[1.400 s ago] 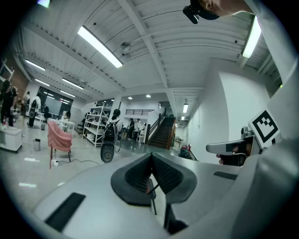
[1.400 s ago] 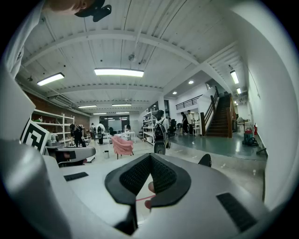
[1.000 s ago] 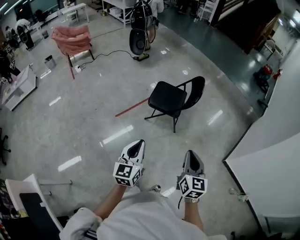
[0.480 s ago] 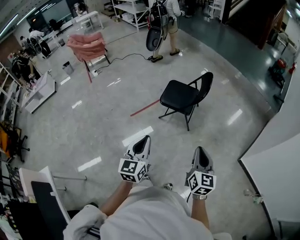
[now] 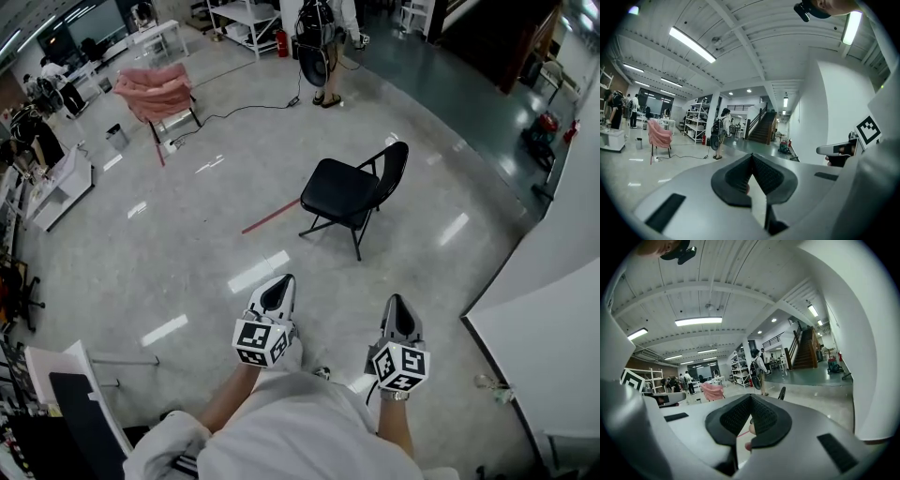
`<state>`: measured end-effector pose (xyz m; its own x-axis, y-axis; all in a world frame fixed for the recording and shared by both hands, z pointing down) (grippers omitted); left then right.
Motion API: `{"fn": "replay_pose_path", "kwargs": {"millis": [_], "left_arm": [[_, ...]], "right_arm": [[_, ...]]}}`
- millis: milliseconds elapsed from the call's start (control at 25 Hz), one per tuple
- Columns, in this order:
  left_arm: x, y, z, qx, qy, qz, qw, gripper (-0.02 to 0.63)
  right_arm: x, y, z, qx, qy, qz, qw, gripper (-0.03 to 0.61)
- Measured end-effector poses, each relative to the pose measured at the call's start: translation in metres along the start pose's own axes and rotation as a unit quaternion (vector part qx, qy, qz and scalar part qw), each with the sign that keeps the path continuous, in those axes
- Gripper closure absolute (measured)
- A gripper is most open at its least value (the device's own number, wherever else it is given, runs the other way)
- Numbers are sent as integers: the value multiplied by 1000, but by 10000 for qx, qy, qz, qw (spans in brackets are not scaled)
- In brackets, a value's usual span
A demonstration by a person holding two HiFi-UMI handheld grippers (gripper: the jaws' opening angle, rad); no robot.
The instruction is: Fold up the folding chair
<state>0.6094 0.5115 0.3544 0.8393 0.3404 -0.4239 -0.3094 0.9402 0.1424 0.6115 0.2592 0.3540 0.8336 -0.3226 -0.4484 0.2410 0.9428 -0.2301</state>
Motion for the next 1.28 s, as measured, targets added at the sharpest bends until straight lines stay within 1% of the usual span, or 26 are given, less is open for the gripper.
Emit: {"fn": "replay_pose_path", "kwargs": {"millis": [160,320,440,560,720,840,920,1000,1120,1280], "left_arm": [[-26,19,-7,43,69,173,9998,602],[-67,46,-25,159,24,326,9993,603],[-93,73,-44,162,-24,419,9990,603],[-113,99,-60,157,-35,612,9980,603],[-132,137,-71,125,1,743,9972,602],[-145,163,-79,81,-10,738,9972,603],[-151,178,-82,101,22,702,9975,603],[-153,188,-80,143,78,676,9976,603],[-154,199,-74,177,169,636,9977,603],[-164,216,-67,275,314,463,9981,603]], "right_arm": [[-24,3,-9,-19,112,169,9998,575],[-62,6,-29,28,219,198,9996,575],[-93,18,-50,133,213,272,9993,575],[-122,34,-72,133,189,384,9990,576],[-157,55,-82,78,181,520,9984,575],[-182,68,-82,-20,209,494,9986,575],[-195,76,-82,22,295,465,9985,575],[-204,81,-81,87,401,409,9983,575],[-217,83,-82,34,470,364,9982,575],[-236,81,-85,-26,557,365,9978,575]]}}
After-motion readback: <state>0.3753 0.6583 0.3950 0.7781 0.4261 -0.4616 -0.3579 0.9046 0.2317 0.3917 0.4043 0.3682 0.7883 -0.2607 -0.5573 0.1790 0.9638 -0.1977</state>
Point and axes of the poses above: the fingertips, and each gripper's own axes: x backward along the fingers, y to its left, z out of its underside, the point moved 3 cm from there along x, backward along the fingers, and after that the axes turned 15 degrees about y, right-handed, at the moved point
